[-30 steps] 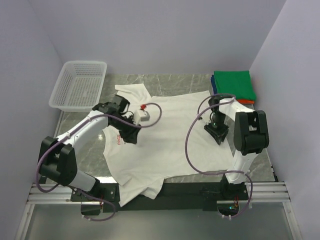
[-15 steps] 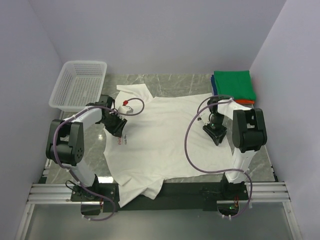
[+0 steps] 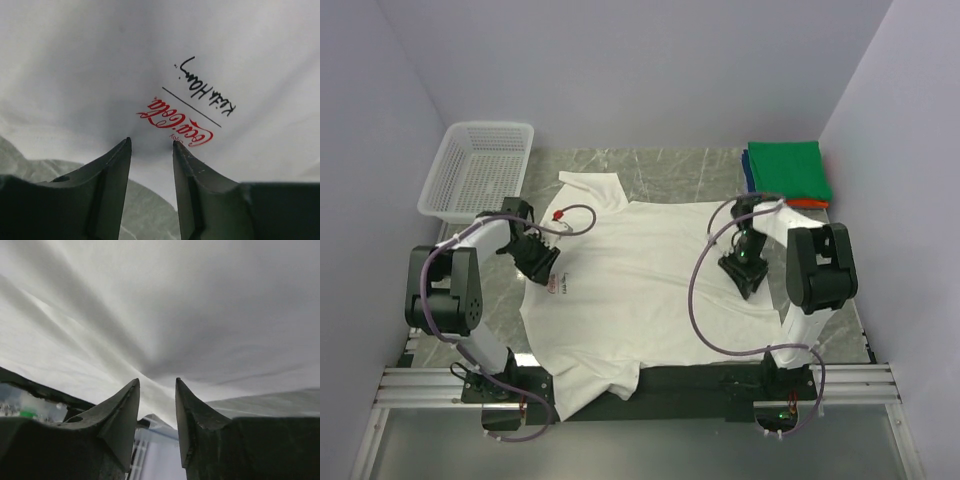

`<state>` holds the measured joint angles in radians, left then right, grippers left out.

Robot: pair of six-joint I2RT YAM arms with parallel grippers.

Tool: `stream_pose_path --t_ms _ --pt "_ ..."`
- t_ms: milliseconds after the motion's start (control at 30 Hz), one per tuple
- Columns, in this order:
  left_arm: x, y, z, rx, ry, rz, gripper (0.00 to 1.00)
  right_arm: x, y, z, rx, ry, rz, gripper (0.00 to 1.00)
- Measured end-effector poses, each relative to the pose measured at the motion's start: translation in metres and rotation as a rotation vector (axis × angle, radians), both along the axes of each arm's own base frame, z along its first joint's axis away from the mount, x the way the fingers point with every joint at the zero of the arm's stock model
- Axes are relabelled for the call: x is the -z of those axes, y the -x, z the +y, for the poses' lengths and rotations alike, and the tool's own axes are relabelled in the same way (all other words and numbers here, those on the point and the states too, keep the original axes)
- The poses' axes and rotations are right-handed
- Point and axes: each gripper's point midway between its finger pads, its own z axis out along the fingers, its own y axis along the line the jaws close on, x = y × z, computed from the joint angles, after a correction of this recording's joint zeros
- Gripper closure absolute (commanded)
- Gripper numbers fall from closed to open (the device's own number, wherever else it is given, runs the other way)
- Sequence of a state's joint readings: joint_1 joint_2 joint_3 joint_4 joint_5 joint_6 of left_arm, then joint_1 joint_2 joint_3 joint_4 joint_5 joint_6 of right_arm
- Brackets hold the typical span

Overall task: Fold and stack the t-shirts
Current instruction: Fold the tshirt

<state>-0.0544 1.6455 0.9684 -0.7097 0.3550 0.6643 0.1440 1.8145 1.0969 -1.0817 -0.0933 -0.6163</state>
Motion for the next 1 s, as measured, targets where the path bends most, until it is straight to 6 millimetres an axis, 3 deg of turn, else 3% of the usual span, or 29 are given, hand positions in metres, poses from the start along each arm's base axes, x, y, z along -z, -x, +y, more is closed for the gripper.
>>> stream_pose_path --t_ms 67,100,133,200,333,433,500,600,767,1000 --pt "-0.008 0.002 0.003 -0.005 0.005 0.032 0.5 -0.014 -0.026 0.004 0.033 -0.048 -0.062 0.52" --pt "-0.017 -0.006 0.003 -0.007 0.012 0.025 0.37 -0.026 -0.05 0.006 0.059 -0.081 -0.13 0.5" --pt "-0.028 -0.018 0.001 -0.004 0.026 0.005 0.34 -0.041 -0.079 0.006 0.089 -0.107 -0.212 0.5" --pt "-0.057 -0.055 -0.009 -0.003 0.076 -0.059 0.33 -0.069 -0.132 0.002 0.134 -0.14 -0.372 0.49" --pt "-0.101 -0.123 -0.024 -0.004 0.16 -0.22 0.33 -0.112 -0.209 -0.01 0.214 -0.153 -0.606 0.52" --pt "-0.117 -0.151 -0.033 -0.015 0.213 -0.269 0.32 -0.117 -0.252 -0.01 0.258 -0.154 -0.683 0.55" --pt "-0.119 -0.161 -0.036 -0.026 0.233 -0.273 0.32 -0.104 -0.277 -0.01 0.289 -0.154 -0.694 0.57" --pt "-0.116 -0.172 -0.039 -0.044 0.251 -0.273 0.32 -0.076 -0.3 -0.009 0.338 -0.148 -0.679 0.58" --pt "-0.112 -0.177 -0.041 -0.063 0.267 -0.273 0.32 -0.032 -0.311 -0.015 0.414 -0.099 -0.627 0.62" --pt "-0.108 -0.182 -0.042 -0.076 0.275 -0.288 0.31 -0.014 -0.31 -0.03 0.483 0.003 -0.639 0.68"
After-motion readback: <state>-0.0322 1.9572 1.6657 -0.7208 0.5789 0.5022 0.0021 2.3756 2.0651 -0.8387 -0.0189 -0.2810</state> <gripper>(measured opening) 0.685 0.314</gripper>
